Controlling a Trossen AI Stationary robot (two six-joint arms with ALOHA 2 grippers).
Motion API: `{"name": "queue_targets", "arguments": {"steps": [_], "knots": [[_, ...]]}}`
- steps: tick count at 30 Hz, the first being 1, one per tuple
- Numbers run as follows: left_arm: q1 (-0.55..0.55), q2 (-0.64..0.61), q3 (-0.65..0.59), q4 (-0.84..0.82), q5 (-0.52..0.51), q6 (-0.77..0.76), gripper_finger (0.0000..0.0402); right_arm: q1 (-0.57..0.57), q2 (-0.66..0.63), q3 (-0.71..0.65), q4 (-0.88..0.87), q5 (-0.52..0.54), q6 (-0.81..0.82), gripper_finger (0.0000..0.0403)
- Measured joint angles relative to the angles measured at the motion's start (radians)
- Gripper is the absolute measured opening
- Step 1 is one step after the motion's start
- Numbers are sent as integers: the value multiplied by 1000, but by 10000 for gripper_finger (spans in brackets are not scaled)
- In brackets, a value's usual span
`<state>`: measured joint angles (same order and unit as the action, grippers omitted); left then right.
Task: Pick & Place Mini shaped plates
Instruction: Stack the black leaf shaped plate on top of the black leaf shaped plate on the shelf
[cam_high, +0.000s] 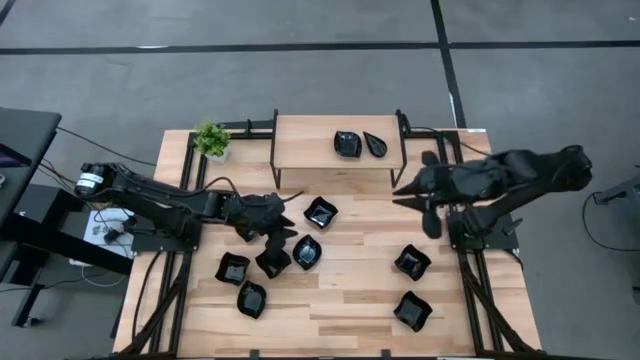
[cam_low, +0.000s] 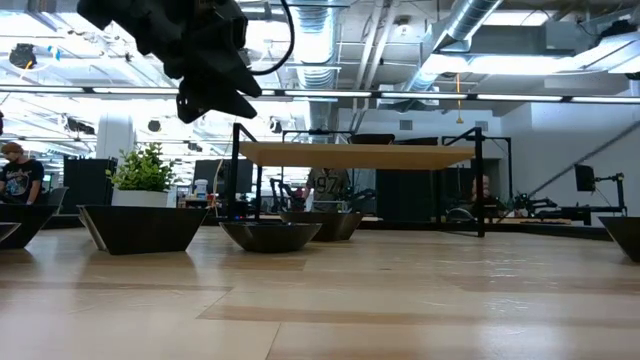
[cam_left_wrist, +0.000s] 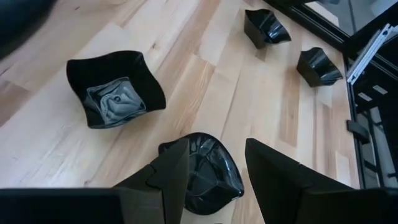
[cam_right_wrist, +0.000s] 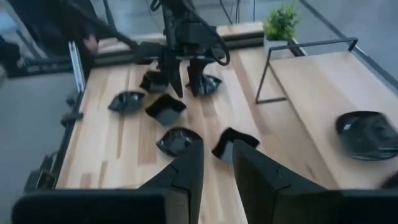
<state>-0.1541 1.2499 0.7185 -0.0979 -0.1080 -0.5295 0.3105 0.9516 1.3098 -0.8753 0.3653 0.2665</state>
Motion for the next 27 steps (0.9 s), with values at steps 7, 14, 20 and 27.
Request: {"name": "queue_targets", "arguments": {"steps": [7, 14, 20, 27], "knots": [[5, 14, 1, -1, 3, -10, 159, 4, -123, -455, 437, -1, 37, 81], [5, 64, 1, 2, 3, -36, 159, 0, -93, -635, 606, -1, 122, 81], [5, 95, 1, -3, -12, -82, 159, 0, -55, -636, 650, -1, 127, 81], [5, 133, 1, 4, -25, -82, 159, 9, -48, -636, 683, -1, 143, 81]]}}
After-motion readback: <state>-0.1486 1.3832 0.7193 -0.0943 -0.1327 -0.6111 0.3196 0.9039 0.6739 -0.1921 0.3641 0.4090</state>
